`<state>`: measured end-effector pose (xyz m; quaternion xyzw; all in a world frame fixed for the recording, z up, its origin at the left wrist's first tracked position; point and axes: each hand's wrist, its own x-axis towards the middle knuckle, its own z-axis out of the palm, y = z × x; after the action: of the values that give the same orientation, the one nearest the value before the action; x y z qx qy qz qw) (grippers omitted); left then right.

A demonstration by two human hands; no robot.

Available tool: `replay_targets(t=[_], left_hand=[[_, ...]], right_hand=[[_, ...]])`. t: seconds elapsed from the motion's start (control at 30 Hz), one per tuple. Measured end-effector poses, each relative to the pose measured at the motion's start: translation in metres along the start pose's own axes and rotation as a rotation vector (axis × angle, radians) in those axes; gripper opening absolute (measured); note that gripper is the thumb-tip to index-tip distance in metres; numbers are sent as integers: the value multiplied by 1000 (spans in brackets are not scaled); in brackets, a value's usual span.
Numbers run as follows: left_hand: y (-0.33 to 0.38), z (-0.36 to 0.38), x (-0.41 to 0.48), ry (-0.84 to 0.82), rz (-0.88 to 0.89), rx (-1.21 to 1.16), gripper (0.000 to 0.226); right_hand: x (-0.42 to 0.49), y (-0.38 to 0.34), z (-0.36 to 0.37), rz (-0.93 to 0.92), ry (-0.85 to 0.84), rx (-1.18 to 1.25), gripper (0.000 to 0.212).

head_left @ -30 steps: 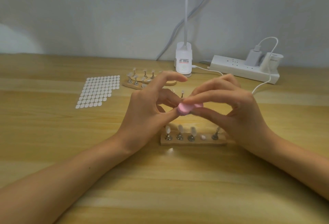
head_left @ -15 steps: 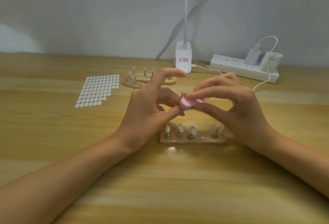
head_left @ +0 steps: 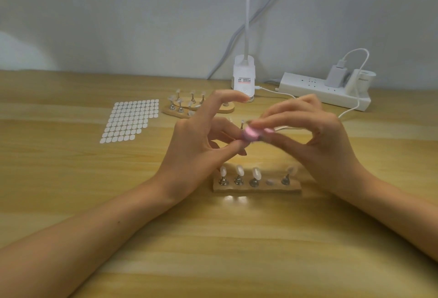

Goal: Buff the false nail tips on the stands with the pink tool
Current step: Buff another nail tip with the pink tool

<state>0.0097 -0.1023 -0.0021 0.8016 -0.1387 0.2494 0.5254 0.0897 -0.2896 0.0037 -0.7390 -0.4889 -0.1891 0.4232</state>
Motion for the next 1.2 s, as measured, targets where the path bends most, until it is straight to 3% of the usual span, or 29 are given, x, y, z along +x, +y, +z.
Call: replay_targets(t=[0.17, 0.53, 0.87, 1.2], left_hand=[[0, 1, 0, -6, 19, 2, 54], [-2, 0, 0, 13, 7, 29, 52], [-2, 0, 0, 4, 19, 39, 51], [-3, 0, 0, 9, -10, 19, 51]], right_hand=[[-2, -3, 3, -45, -36, 12, 19], [0, 0, 0, 46, 11, 19, 21], [-1, -4, 3, -52, -24, -18, 19], [0, 0, -1, 33, 21, -3, 20]])
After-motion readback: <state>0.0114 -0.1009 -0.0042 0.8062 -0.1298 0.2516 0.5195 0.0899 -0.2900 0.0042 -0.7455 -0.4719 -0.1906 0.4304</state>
